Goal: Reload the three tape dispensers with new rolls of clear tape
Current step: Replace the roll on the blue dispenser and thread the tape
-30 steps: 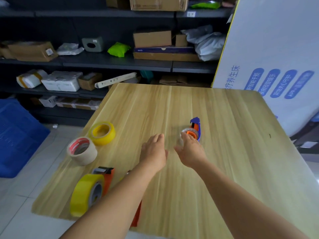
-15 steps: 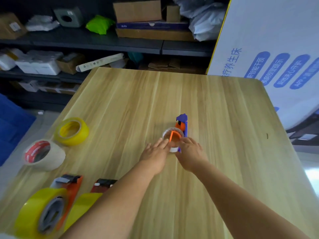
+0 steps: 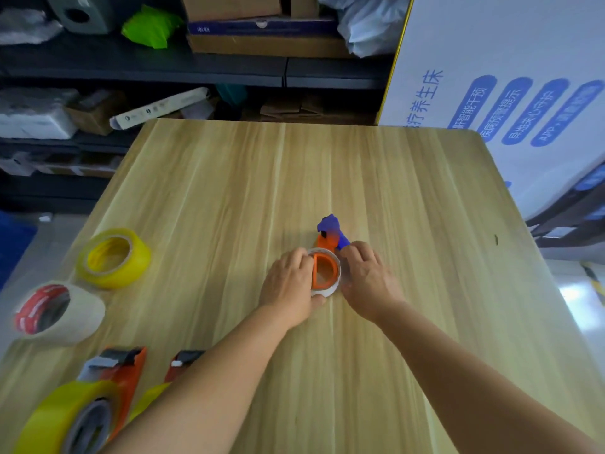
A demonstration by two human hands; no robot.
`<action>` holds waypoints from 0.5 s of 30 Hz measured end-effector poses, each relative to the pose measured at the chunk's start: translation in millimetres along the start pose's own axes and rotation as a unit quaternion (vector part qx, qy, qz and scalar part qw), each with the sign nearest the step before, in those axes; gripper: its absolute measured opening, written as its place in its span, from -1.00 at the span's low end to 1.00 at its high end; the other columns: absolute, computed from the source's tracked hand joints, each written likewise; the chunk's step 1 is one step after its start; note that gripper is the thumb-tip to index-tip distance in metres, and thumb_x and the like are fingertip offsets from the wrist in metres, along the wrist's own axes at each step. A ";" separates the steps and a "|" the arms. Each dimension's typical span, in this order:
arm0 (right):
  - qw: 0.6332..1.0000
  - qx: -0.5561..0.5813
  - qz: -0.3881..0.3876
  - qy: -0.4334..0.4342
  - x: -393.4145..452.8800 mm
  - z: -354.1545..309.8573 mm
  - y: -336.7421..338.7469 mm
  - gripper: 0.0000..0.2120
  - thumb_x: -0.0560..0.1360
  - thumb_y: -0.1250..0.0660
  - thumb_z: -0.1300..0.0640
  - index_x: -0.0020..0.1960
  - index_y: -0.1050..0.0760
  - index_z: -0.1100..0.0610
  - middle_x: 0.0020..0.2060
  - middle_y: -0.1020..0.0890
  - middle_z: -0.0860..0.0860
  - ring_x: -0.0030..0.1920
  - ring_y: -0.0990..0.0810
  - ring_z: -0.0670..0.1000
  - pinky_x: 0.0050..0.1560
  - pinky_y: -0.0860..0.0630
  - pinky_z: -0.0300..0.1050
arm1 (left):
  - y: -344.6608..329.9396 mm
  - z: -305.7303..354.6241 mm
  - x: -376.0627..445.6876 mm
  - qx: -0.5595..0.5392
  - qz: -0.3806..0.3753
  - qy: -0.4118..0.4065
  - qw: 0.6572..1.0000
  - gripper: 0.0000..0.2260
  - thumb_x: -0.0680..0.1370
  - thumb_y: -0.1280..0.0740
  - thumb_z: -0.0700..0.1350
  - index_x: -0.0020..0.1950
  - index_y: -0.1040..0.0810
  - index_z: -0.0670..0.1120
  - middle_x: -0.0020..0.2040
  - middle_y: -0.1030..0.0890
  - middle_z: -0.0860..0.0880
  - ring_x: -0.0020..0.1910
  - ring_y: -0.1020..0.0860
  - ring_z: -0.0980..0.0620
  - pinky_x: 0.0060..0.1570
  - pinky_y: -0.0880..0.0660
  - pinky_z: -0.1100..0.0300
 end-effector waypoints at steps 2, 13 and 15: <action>1.000 0.013 -0.014 0.006 3.2 -5.5 -6.1 -0.39 0.46 -0.37 0.05 0.43 -0.18 -0.02 0.44 -0.21 -0.07 0.37 -0.32 0.04 0.22 -0.40 -0.09 | -3.7 -1.4 7.4 -0.041 -0.036 0.021 0.998 -0.14 0.41 -0.45 0.12 0.54 -0.04 -0.09 0.57 -0.01 -0.05 0.52 -0.10 -0.07 0.44 -0.13 0.09; 0.997 0.000 -0.073 -0.007 10.6 -10.3 -18.1 -0.15 0.41 -0.44 0.04 0.53 -0.01 -0.05 0.52 0.02 -0.14 0.51 0.00 0.02 0.42 -0.25 -0.05 | -6.2 -7.0 25.7 -0.175 -0.032 0.037 0.983 -0.21 0.25 -0.56 0.15 0.34 -0.23 0.00 0.29 -0.24 0.02 0.13 -0.50 -0.05 0.03 -0.52 0.03; 0.998 0.008 -0.057 -0.004 12.4 -11.1 -15.6 -0.19 0.39 -0.45 0.09 0.49 -0.07 -0.11 0.51 -0.04 -0.14 0.50 -0.04 0.03 0.38 -0.29 -0.03 | -6.3 -9.3 24.3 -0.218 -0.049 0.054 0.973 -0.21 0.25 -0.57 0.12 0.32 -0.19 0.04 0.27 -0.20 0.03 0.01 -0.55 -0.05 -0.03 -0.51 0.07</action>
Point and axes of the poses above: each hand's wrist, its own x-axis towards the middle knuckle, its own y-axis out of the back of the hand, z = x × y, the point moved 6 cm from there along x, towards the middle knuckle
